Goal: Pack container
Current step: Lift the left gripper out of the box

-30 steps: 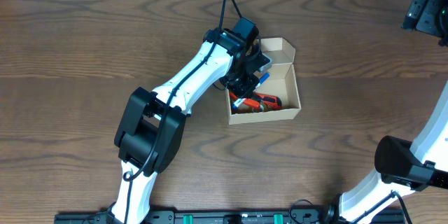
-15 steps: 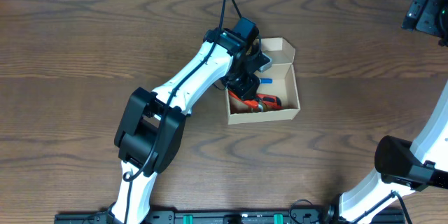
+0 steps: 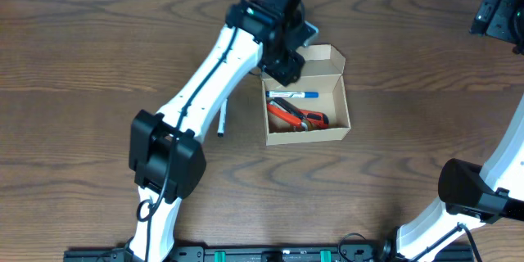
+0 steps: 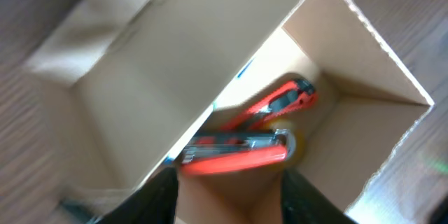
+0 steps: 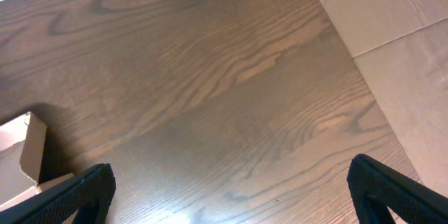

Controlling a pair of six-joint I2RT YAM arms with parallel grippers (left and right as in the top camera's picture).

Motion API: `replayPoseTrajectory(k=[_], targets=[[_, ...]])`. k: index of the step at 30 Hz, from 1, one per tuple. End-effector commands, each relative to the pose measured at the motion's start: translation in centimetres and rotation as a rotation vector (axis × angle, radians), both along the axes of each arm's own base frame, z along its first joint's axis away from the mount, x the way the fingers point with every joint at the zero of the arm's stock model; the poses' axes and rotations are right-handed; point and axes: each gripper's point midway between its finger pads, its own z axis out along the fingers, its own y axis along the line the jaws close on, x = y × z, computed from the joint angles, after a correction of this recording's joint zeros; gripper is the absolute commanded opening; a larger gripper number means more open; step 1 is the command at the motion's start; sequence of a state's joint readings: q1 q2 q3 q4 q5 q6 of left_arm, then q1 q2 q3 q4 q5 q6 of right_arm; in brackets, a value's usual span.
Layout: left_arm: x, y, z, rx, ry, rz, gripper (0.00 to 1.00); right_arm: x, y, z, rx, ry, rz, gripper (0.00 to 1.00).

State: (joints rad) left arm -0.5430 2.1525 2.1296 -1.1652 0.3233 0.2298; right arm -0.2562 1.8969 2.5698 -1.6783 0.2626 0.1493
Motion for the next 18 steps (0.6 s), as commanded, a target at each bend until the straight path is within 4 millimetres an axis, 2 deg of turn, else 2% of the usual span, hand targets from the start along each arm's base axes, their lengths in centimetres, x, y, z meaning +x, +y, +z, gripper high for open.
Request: replayPoseTrajectory(k=[1,3,7,13,16,18], targets=[[2.0,3.3,2.2,0.080,-0.065,0.105,0.37,-0.1,-0.3,0.1,-0.004,-0.003,-0.019,0.99],[2.4,5.6,2.5,0.128,-0.058,0.153,0.37,-0.1,-0.3,0.1,-0.004,-0.003,-0.019,0.99],[2.9,10.5,1.9,0.184,0.012,0.284,0.43,-0.1,-0.3,0.1,-0.004,-0.003,-0.019,0.99],[4.0,17.7,1.5,0.237,0.083,0.570,0.48,-0.1,-0.3,0.1,-0.004,-0.003,-0.019,0.99],[4.0,20.0,1.4,0.329,0.063,0.670,0.50,-0.1,-0.3,0.1,-0.004,-0.003,-0.019,0.99],[4.0,20.5,0.9,0.387,0.044,0.704,0.50,-0.1,-0.4,0.1,-0.004,-0.003,-0.020,0.99]])
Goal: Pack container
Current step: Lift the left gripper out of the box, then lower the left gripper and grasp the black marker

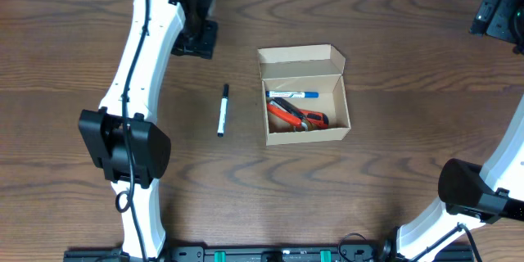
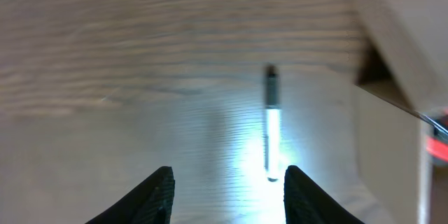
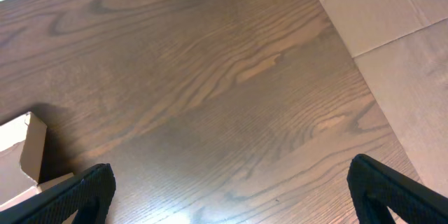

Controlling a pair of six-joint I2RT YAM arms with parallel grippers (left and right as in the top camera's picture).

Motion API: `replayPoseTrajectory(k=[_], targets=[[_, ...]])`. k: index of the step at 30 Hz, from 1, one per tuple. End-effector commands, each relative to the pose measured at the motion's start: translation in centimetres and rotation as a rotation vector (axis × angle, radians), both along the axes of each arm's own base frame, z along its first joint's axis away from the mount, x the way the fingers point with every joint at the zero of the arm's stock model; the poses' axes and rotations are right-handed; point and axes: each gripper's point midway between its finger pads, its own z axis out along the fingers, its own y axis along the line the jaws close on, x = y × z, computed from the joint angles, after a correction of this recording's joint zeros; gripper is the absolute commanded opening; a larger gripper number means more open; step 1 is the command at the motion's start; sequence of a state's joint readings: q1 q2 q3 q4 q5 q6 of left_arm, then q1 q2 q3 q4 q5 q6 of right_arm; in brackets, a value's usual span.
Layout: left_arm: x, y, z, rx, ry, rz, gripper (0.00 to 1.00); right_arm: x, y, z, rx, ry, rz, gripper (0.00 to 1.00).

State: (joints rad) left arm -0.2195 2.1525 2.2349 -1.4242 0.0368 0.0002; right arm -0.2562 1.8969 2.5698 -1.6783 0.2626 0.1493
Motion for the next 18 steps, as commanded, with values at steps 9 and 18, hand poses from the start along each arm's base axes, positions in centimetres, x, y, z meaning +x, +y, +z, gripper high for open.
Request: replayPoseTrajectory(k=[9,18], targets=[[-3.5,-0.7,-8.0,0.179,0.125,0.136,0.50,-0.1,-0.3,0.1,-0.004,-0.003,-0.019,0.99],[-5.2,-2.3,-11.5,0.079,0.201,0.116,0.48,-0.1,-0.3,0.1,-0.004,-0.003,-0.019,0.99]])
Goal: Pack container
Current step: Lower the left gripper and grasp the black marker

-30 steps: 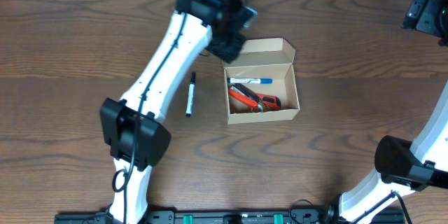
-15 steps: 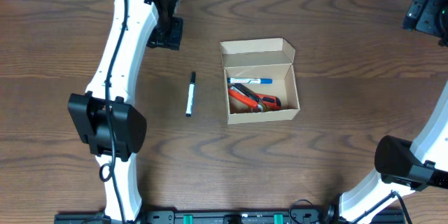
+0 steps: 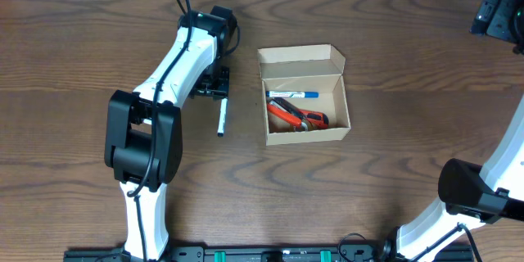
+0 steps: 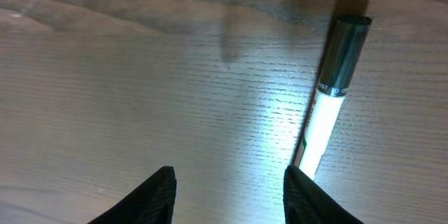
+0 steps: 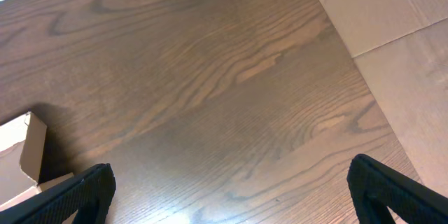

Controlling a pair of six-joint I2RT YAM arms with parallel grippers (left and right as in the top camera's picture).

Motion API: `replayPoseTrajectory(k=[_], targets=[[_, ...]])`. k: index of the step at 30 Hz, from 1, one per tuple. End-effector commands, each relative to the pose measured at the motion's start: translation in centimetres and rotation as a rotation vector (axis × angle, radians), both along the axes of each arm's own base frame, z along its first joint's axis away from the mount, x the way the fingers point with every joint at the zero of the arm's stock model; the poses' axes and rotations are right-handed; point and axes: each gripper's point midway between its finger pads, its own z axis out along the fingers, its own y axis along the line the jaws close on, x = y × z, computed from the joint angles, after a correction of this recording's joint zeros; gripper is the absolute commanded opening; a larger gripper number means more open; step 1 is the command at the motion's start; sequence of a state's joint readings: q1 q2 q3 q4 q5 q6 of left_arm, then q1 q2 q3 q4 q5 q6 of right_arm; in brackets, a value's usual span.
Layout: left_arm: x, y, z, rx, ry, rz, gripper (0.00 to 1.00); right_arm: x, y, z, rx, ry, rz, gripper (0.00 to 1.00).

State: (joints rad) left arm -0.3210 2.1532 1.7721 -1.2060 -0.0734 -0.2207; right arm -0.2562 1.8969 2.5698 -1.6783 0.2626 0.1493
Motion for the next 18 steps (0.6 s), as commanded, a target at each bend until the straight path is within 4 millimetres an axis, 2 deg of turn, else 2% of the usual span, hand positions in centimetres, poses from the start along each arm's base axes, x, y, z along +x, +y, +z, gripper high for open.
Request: replayPoseTrajectory(k=[1,6,18], targets=[[0.1,-2.1,0.0,-0.125,0.010,-0.006,0.48,-0.1,-0.3,0.1,-0.004,-0.003,-0.019,0.99],[0.2,-4.3,0.0,-0.249,0.016,-0.003,0.47,-0.1,-0.3,0.1,-0.004,-0.003,-0.019,0.99],[-0.2,-3.8,-0.2,-0.224,0.027,-0.004,0.47,-0.1,-0.3,0.1,-0.004,-0.003,-0.019,0.99]])
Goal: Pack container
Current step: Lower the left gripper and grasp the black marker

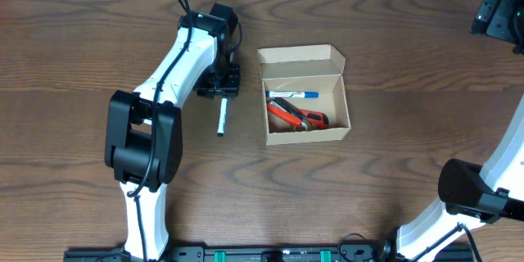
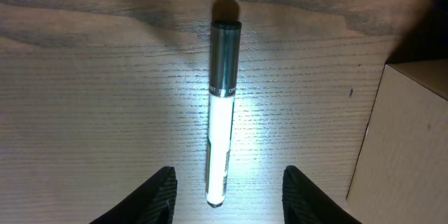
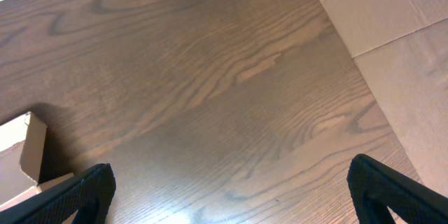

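A white marker with a dark cap [image 1: 220, 117] lies on the table left of the open cardboard box [image 1: 344, 110]. In the left wrist view the marker [image 2: 220, 126] runs lengthwise between the open fingers of my left gripper [image 2: 227, 196], cap at the far end. My left gripper [image 1: 219, 82] hovers over the marker's capped end. The box holds a blue-capped pen [image 1: 293, 95] and orange-handled tools [image 1: 296, 115]. My right gripper [image 3: 231, 189] is open over bare table, far from the box.
The box's corner [image 2: 402, 147] shows at the right of the left wrist view, close to the marker. Its rear flap [image 1: 299, 54] stands open. A box flap [image 3: 24, 154] shows at the left edge of the right wrist view; pale floor [image 3: 392, 35] lies beyond the table edge.
My left gripper has shifted slightly toward the box, so the marker now lies centred between its open fingers instead of off to the right. The right arm has not moved.
My left gripper was first over the open box with the tools inside. Then it was far back-left over bare table, the marker ahead of it. After that it was low beside the marker's cap, and now it is centred over the marker.
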Controlling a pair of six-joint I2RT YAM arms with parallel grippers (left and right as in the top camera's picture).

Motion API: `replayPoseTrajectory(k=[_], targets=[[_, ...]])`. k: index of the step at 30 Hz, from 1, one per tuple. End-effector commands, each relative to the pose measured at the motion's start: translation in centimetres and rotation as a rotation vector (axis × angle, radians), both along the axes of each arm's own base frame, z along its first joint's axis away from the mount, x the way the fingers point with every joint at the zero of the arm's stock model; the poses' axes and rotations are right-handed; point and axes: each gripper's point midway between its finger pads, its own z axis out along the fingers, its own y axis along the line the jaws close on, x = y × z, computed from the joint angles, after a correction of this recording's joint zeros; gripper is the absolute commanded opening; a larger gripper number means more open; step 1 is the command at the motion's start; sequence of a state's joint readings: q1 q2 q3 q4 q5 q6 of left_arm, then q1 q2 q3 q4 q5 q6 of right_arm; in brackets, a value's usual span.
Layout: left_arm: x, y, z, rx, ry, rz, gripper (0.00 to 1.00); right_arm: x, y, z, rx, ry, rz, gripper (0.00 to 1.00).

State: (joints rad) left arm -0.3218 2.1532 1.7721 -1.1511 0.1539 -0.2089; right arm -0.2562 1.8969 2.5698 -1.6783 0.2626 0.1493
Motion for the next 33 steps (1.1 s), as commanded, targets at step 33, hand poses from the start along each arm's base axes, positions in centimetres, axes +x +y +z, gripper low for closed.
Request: replayPoseTrajectory(k=[33], targets=[[-1.9,-0.5,-3.0,0.060,0.014,-0.078,0.48,-0.1,-0.3,0.1,-0.004,-0.003,-0.019,0.99]])
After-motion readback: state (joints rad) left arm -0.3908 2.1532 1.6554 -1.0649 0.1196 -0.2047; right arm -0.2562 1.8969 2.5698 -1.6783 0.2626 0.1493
